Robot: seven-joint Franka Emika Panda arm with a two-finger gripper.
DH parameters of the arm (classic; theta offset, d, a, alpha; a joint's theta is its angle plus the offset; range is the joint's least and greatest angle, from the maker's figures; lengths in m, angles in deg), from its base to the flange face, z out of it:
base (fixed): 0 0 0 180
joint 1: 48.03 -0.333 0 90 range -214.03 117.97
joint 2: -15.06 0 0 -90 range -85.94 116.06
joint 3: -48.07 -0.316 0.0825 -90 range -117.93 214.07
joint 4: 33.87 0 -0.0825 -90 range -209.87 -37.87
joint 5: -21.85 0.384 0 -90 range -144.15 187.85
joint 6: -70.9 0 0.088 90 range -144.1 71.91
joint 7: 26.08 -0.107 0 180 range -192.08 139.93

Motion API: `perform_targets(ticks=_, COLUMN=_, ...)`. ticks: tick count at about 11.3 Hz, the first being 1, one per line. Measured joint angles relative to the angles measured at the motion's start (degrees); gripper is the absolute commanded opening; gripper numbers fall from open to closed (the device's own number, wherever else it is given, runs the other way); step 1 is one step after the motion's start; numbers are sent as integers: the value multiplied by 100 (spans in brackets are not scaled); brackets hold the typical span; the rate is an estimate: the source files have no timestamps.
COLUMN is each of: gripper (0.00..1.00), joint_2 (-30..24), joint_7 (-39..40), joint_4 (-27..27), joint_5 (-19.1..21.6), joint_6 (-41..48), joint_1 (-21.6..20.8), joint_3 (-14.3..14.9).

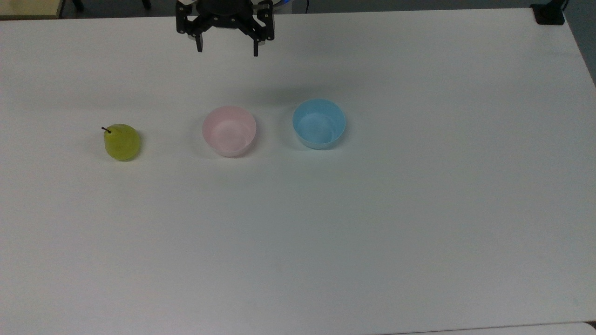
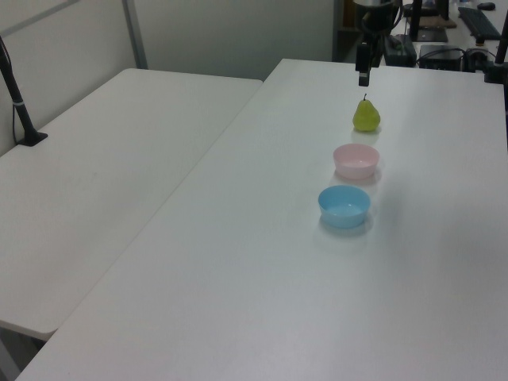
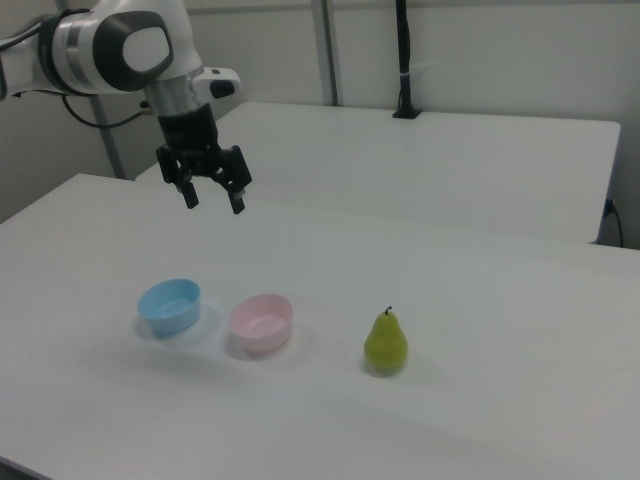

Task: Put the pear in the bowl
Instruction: 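Move the open gripper over the green pear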

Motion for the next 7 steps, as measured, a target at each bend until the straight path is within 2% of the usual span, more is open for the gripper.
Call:
perform_targets(ticks=5, gripper=100, joint_2=205, joint_7=1451, joint_4=200, joint_5=276, joint_6=-19, joint_1=935, joint_3=23)
perform_targets(ticks=7, gripper=100, joint_2=396, joint_7=1962, joint_4=232, joint_5=318, joint_6=-297, joint_1=1363, joint_3=30)
